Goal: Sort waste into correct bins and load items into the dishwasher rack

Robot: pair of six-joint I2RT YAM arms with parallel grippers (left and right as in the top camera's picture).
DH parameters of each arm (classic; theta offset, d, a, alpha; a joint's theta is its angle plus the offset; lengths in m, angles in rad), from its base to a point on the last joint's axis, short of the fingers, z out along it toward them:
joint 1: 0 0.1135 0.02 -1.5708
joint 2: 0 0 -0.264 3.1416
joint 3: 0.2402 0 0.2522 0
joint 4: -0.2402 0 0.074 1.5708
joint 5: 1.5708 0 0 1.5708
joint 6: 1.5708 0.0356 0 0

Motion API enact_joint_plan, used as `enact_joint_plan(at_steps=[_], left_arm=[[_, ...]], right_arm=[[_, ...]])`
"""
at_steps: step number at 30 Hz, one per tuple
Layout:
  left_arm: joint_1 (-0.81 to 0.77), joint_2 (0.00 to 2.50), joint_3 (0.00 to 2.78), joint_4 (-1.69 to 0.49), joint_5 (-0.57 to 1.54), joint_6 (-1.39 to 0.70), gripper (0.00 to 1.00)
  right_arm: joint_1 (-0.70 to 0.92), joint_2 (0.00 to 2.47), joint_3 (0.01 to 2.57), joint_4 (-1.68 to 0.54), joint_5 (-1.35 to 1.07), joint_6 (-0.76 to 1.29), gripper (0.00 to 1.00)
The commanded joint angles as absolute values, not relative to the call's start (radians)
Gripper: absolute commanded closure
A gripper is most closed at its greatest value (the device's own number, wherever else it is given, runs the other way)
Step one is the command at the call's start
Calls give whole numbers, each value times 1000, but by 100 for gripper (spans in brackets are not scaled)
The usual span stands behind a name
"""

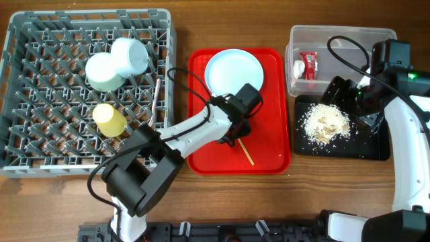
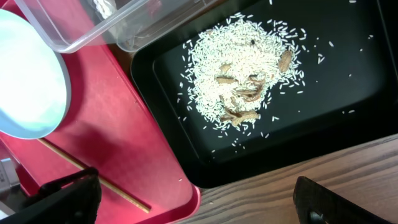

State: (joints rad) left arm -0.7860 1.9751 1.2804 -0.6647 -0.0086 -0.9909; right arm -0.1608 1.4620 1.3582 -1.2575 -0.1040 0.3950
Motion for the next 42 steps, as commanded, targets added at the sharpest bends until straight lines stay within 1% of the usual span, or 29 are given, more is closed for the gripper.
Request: enact_joint_plan(at_steps=[1, 9, 14, 20, 27, 32, 37, 42], left_arm=[[-798, 2018, 1282, -706, -81, -1007, 69], [-797, 2018, 1282, -764, -115, -1007, 71], [-796, 2018, 1282, -771, -118, -1007, 85], [-796, 2018, 1282, -772, -118, -1007, 95], [-786, 2014, 1282, -772, -118, -1007, 96], [-761, 1956, 1282, -780, -118, -1001, 96], [-709, 1827, 1284, -801, -119, -905, 96], [-608, 1679, 1284, -805, -125, -710, 96]], right_arm=[[-163, 1440, 1367, -1258, -113, 381, 0], [-163, 1440, 1367, -1258, -113, 380, 0], [-163, 1440, 1367, -1258, -113, 369, 0], [-163, 1440, 1367, -1258, -113, 368, 0], [-163, 1440, 1367, -1259, -113, 369, 0], [-163, 1440, 1367, -1261, -113, 366, 0], [-163, 1440, 1367, -1262, -113, 366, 0], [-163, 1440, 1367, -1262, -113, 367, 0]])
